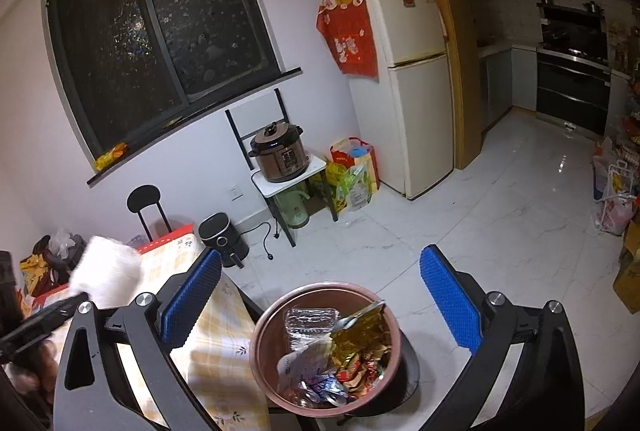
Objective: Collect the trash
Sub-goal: 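Carry the bubble wrap over the bin and open the left gripper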
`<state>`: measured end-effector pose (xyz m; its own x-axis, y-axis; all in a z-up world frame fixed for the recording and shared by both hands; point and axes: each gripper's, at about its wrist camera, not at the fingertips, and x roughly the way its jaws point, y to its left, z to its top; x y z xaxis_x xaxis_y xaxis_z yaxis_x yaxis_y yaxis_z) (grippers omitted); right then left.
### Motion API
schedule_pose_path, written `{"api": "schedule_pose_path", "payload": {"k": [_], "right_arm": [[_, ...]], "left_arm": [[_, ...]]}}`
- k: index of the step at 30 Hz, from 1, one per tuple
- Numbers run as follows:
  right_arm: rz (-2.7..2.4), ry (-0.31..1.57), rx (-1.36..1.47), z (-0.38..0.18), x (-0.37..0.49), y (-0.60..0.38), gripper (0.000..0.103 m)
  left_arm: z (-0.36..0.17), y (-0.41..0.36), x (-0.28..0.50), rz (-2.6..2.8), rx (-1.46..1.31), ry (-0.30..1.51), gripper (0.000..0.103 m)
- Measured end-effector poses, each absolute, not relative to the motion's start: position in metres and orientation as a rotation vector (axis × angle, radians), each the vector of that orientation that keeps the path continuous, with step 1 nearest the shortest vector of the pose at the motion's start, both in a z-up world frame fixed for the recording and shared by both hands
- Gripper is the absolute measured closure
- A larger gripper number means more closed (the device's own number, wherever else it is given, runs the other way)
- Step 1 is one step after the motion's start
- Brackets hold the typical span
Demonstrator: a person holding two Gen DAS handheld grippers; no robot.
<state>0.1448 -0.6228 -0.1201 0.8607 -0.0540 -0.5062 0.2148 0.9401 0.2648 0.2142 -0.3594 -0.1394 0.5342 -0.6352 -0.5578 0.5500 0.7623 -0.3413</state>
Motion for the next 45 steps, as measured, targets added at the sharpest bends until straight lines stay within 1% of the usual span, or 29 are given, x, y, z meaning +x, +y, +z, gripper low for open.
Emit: {"api": "schedule_pose_path", "payload": {"k": [4,8,11,13,14,15,16,19,21,23,25,30,33,36,39,42,45], "right_arm": [[-0.165,0.516,0.311,-0.116,0.131,-0.638,0.005],[-0.194,0.529,0.314,-0.119,0.125,-0.653,0.005],[-0.214,0.541,0.309,-0.123,0.119,-0.664,0.005],[-0.228,0.549,0.302,-0.126,0.116,-0.671,0.005],[-0.238,0.554,0.301,-0.127,0.115,-0.676,0.005],[-0.242,0.557,0.302,-0.128,0.115,-0.678,0.005],[-0.248,0.559,0.304,-0.129,0.114,-0.681,0.005],[-0.251,0.562,0.31,-0.132,0.114,-0.686,0.005],[-0.245,0.566,0.307,-0.133,0.115,-0.686,0.005],[-0.237,0.566,0.301,-0.132,0.116,-0.685,0.005],[-0.23,0.562,0.297,-0.13,0.117,-0.682,0.005],[-0.201,0.558,0.267,-0.121,0.121,-0.671,0.005],[-0.176,0.563,0.237,-0.115,0.125,-0.659,0.005],[-0.167,0.567,0.205,-0.105,0.125,-0.64,0.005],[-0.161,0.542,0.19,-0.09,0.115,-0.616,0.005],[-0.157,0.51,0.181,-0.073,0.101,-0.588,0.005],[-0.171,0.49,0.167,-0.058,0.088,-0.563,0.005]], "left_arm": [[-0.158,-0.398,0.224,-0.776,-0.156,0.788,0.074],[-0.189,-0.436,0.237,-0.82,-0.195,0.881,0.074],[-0.209,-0.459,0.247,-0.823,-0.228,0.929,0.07],[-0.216,-0.47,0.25,-0.832,-0.241,0.941,0.058],[-0.221,-0.477,0.254,-0.845,-0.254,0.951,0.053],[-0.225,-0.481,0.255,-0.853,-0.261,0.962,0.046],[-0.228,-0.486,0.258,-0.858,-0.263,0.971,0.042],[-0.233,-0.494,0.263,-0.843,-0.233,0.976,0.037],[-0.234,-0.493,0.266,-0.829,-0.223,0.975,0.036],[-0.229,-0.489,0.268,-0.812,-0.217,0.96,0.035],[-0.218,-0.48,0.267,-0.796,-0.213,0.927,0.027],[-0.18,-0.456,0.255,-0.733,-0.16,0.819,0.02],[-0.155,-0.436,0.243,-0.689,-0.113,0.75,0.018],[-0.127,-0.414,0.226,-0.651,-0.074,0.671,0.009],[-0.1,-0.393,0.21,-0.624,-0.025,0.605,0.009],[-0.074,-0.364,0.189,-0.611,0.004,0.551,0.006],[-0.055,-0.335,0.168,-0.6,0.011,0.512,0.006]]}}
